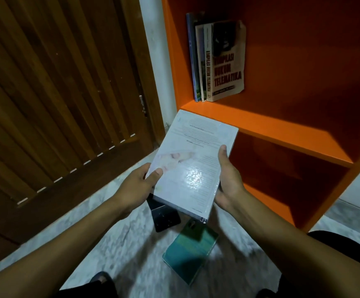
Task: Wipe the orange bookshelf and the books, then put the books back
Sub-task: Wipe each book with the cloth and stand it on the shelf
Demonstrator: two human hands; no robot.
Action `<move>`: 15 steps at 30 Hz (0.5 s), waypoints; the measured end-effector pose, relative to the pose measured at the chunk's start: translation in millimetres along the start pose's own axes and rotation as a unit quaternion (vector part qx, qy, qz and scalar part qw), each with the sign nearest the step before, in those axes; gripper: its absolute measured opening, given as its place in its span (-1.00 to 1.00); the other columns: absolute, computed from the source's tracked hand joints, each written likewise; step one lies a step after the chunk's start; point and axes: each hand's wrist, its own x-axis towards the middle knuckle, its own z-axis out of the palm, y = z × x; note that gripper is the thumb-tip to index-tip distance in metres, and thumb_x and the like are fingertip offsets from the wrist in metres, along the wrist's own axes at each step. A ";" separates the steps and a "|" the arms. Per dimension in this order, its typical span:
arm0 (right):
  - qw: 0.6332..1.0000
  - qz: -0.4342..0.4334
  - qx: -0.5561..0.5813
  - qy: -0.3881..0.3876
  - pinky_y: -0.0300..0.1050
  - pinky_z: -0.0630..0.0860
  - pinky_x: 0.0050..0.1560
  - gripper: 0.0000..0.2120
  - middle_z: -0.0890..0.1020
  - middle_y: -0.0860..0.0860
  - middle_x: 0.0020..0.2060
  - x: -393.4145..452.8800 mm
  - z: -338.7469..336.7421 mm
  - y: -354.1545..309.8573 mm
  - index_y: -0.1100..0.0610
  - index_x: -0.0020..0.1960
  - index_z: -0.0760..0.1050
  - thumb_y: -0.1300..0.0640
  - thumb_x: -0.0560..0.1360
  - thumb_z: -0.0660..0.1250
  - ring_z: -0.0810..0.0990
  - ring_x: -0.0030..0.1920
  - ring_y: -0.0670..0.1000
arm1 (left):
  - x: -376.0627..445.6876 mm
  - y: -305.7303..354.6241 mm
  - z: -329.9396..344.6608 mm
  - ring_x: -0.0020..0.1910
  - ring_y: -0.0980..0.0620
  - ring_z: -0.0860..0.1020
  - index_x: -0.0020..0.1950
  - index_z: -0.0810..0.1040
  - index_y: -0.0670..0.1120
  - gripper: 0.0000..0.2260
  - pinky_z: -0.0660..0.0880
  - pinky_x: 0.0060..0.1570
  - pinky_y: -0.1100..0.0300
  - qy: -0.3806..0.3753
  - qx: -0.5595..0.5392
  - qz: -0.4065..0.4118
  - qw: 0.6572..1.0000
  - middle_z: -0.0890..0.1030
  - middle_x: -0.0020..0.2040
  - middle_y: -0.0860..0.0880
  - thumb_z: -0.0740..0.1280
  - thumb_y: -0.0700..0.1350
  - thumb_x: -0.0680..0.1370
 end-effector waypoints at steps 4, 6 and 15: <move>0.998 -0.011 -0.012 -0.058 0.19 0.56 0.22 -0.54 0.68 0.07 0.18 -1.7 1.8 -11.2 0.05 0.38 0.49 -0.19 0.63 0.14 0.66 0.19 0.14 | -2.3 6.1 9.8 0.17 0.02 0.56 0.34 0.33 0.07 -0.69 0.59 -0.16 0.29 0.026 0.045 0.026 0.998 0.49 0.29 0.06 0.17 0.15 0.64; 0.996 -0.008 -0.017 -0.083 0.21 0.53 0.27 -0.55 0.67 0.06 0.21 -2.1 2.1 -13.4 0.04 0.39 0.48 -0.17 0.63 0.14 0.65 0.21 0.14 | -3.8 10.6 11.6 0.08 0.05 0.58 0.35 0.21 0.13 -0.65 0.60 -0.24 0.30 0.028 -0.008 0.014 0.999 0.48 0.21 0.10 0.25 0.08 0.62; 0.979 0.069 -0.069 -0.176 0.20 0.50 0.31 -0.50 0.60 0.08 0.31 -16.2 6.4 -15.2 -0.03 0.45 0.42 -0.24 0.62 0.08 0.58 0.31 0.16 | -0.5 12.8 4.3 0.09 -0.13 0.68 0.32 0.50 0.08 -0.66 0.50 0.24 -0.20 0.010 -0.192 -0.069 0.979 0.65 0.24 0.06 0.21 0.18 0.62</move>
